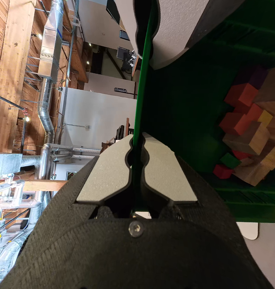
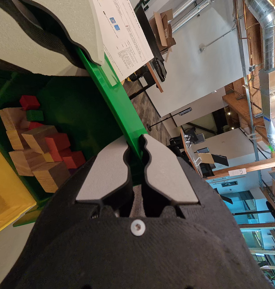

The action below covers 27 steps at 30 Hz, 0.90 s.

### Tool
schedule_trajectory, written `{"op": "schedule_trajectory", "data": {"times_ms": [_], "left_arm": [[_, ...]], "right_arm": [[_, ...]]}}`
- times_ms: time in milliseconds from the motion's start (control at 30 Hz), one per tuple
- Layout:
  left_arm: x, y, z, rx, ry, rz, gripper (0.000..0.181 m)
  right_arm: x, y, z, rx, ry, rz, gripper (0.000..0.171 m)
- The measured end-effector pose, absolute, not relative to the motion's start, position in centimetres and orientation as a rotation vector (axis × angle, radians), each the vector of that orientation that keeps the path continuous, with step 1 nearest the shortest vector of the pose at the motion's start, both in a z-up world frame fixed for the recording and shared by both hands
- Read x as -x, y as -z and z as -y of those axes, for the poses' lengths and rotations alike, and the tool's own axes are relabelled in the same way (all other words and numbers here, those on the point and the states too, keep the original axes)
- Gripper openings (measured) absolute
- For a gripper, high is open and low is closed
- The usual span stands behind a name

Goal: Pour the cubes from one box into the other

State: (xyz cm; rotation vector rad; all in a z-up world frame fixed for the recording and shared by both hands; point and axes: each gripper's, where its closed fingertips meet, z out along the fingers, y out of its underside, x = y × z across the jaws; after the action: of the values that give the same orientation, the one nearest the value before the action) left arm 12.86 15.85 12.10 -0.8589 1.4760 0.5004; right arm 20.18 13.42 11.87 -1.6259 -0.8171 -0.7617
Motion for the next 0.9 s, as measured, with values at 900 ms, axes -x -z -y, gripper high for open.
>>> {"op": "schedule_trajectory", "data": {"times_ms": [900], "left_arm": [[-10.9,-11.7,-12.8,0.779,-0.533,-1.375,0.004]], "right_arm": [[-18.1,-11.6,-10.3,1.501,0.83,0.821,0.005]]}}
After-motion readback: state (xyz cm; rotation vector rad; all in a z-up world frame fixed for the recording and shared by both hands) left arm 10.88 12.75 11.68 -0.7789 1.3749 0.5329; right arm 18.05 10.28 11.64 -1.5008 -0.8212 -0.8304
